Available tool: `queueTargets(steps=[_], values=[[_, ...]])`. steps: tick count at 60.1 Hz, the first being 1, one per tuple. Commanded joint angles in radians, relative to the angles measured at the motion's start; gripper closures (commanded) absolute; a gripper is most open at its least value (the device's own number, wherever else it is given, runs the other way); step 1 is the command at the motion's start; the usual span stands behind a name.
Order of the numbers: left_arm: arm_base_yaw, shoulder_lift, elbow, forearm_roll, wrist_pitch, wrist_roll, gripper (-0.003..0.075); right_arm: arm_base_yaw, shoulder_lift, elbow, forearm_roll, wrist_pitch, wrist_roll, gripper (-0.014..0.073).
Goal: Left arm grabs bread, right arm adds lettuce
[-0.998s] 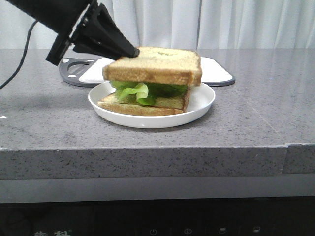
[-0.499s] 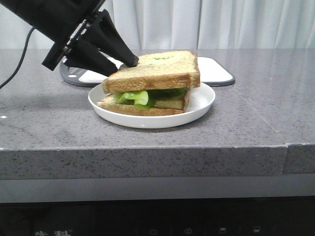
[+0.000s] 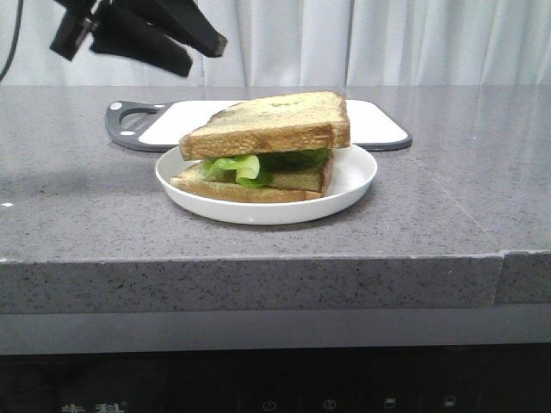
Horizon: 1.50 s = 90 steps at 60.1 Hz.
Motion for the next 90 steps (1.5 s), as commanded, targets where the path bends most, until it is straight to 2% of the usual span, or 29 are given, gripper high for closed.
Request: queueTargets(steps=[1, 12, 22, 27, 36, 49, 56, 63, 74, 90], values=[[0.001, -0.055, -0.030, -0.051, -0.011, 0.018, 0.0744, -0.006, 0.000, -0.027, 0.011, -0.071, -0.004, 0.0655], [0.001, -0.089, -0.028, 0.030, -0.061, 0.011, 0.0741, -0.023, 0.000, -0.027, 0.011, -0.073, -0.003, 0.0655], [-0.003, -0.228, 0.048, 0.242, -0.312, -0.093, 0.0741, -0.112, 0.000, -0.027, 0.013, -0.063, 0.032, 0.0655], [-0.005, -0.339, 0.146, 0.320, -0.481, -0.095, 0.0741, -0.147, 0.000, -0.027, 0.013, -0.063, 0.038, 0.0655], [-0.005, -0.547, 0.369, 0.395, -0.740, -0.095, 0.0741, -0.148, -0.014, -0.027, 0.013, -0.058, 0.038, 0.0655], [-0.005, -0.834, 0.699, 0.422, -0.976, -0.095, 0.0741, -0.148, -0.070, 0.001, 0.012, -0.070, 0.038, 0.0655], [-0.005, -0.995, 0.853, 0.422, -1.016, -0.095, 0.0741, -0.148, -0.139, 0.059, 0.012, -0.083, 0.038, 0.0655], [-0.005, -1.137, 0.941, 0.416, -1.020, -0.095, 0.0741, -0.148, -0.207, 0.111, 0.012, -0.083, 0.038, 0.0655], [-0.005, -1.248, 0.977, 0.400, -1.020, -0.095, 0.0741, -0.148, -0.245, 0.131, 0.012, -0.097, 0.038, 0.0655], [-0.005, -1.255, 0.977, 0.400, -1.024, -0.095, 0.0741, -0.148, -0.245, 0.131, 0.014, -0.099, 0.038, 0.0655]])
